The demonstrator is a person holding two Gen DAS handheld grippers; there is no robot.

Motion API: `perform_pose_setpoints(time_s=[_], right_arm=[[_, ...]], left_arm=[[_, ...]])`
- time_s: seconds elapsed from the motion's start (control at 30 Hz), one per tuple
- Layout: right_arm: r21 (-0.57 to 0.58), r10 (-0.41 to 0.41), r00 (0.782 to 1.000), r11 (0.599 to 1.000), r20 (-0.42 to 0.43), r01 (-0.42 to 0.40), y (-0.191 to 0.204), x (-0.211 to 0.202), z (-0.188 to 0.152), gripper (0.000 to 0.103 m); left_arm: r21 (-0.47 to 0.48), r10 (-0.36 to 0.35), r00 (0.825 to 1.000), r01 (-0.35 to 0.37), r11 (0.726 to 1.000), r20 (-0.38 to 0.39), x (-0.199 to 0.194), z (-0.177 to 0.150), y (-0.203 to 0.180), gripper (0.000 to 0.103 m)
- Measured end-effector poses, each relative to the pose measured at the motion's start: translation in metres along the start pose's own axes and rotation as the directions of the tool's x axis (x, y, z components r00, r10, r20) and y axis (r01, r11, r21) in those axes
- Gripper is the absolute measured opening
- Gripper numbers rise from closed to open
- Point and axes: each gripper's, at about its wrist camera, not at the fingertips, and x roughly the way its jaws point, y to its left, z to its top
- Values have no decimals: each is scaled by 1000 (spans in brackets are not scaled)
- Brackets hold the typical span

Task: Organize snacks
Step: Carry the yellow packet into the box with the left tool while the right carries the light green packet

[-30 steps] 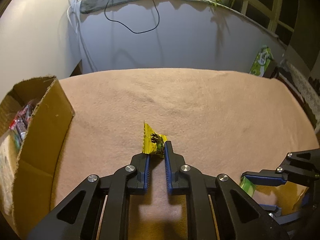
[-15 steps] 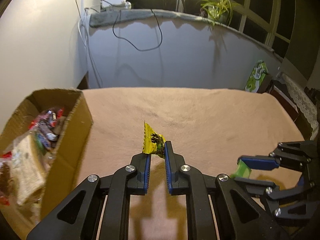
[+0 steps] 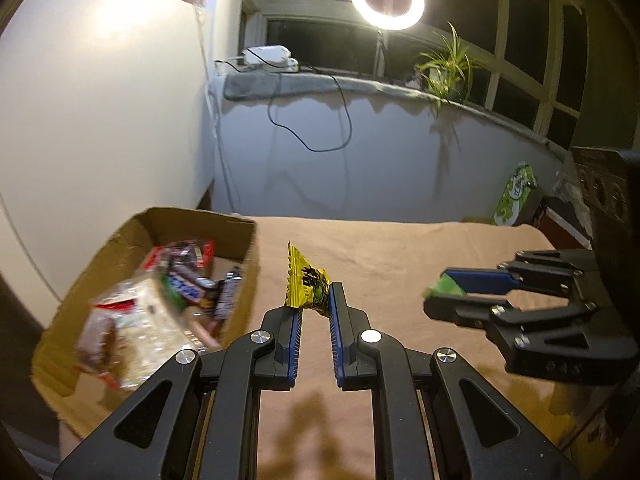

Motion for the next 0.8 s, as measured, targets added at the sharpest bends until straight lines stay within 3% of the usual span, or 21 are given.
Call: perform_pose_setpoints(time_s=[0.8], right_arm=[[-106,125,992,986,-17,-126,82,80,86,31]], left_arm=[[-108,111,993,-105,989,50,-44,-12,86,11]])
